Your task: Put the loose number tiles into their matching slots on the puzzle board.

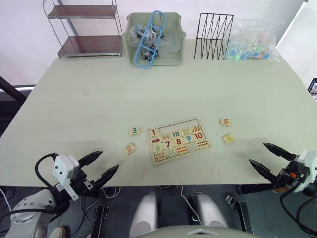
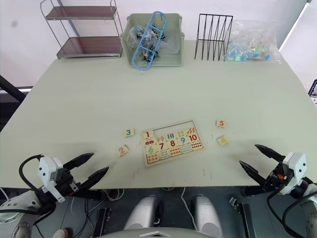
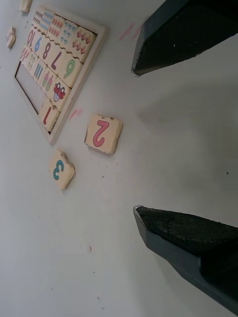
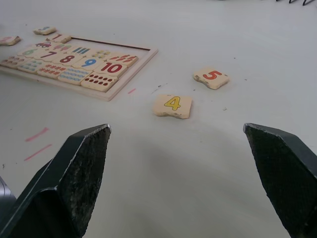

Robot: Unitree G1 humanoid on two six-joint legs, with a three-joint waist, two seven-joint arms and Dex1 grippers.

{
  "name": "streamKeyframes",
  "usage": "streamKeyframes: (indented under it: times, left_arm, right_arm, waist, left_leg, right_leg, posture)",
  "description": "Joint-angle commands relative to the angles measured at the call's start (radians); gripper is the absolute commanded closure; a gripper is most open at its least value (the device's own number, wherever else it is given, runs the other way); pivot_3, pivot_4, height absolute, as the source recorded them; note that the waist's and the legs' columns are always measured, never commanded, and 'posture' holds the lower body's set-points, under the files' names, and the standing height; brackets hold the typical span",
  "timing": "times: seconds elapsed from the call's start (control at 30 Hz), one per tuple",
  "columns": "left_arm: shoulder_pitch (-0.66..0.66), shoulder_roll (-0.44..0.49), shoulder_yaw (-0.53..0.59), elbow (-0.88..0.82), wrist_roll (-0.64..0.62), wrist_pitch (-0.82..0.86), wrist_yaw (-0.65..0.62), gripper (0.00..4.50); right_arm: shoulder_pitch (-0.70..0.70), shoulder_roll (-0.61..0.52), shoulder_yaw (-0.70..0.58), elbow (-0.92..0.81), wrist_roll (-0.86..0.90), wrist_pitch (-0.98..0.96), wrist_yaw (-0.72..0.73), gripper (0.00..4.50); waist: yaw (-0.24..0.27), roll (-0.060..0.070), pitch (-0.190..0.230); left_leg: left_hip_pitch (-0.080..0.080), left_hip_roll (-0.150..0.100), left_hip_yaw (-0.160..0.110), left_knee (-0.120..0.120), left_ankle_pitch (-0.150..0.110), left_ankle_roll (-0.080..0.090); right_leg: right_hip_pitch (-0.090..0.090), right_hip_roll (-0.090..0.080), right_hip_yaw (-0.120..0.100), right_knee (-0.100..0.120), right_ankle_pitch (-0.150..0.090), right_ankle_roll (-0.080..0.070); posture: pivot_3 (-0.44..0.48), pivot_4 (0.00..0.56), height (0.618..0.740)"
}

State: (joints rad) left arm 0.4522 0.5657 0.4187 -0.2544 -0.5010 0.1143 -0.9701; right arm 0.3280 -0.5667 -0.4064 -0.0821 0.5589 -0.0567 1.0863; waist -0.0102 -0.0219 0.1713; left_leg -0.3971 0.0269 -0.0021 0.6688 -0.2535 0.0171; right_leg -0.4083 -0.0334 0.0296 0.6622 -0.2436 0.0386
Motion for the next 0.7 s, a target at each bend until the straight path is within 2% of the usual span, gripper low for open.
streamKeyframes:
  times: [0.03, 0.4, 0.7]
  left_arm:
    - [-0.027, 0.023, -0.014, 0.012, 0.012, -0.031, -0.021, 0.07]
    - [-0.159, 0.132, -0.078, 0.104, 0.065, -0.05, -0.097, 0.07]
    - [-0.329, 0.178, -0.202, 0.176, 0.113, -0.006, -0.129, 0.07]
  right_arm:
    - [-0.006, 0.0, -0.014, -0.037, 0.035, -0.016, 0.017, 0.0]
    - [-0.014, -0.066, -0.005, -0.104, 0.135, 0.024, 0.193, 0.0]
    - [-0.033, -0.115, -0.003, -0.161, 0.175, 0.075, 0.253, 0.0]
  waist:
    - [0.0, 0.0, 0.0]
    - [0.0, 0.0, 0.0]
    - [0.001, 0.0, 0.0]
  left_leg:
    - [0.0, 0.0, 0.0, 0.0, 0.0, 0.0]
    - [0.0, 0.0, 0.0, 0.0, 0.0, 0.0]
    - [0.0, 0.0, -0.001, 0.0, 0.0, 0.0]
  right_leg:
    - [0.0, 0.0, 0.0, 0.0, 0.0, 0.0]
    - [0.0, 0.0, 0.0, 0.0, 0.001, -0.001]
    - [0.0, 0.0, -0.001, 0.0, 0.001, -0.001]
  posture:
    - [0.0, 0.15, 0.739]
    - [0.0, 0.15, 0.739]
    - [0.0, 0.15, 0.739]
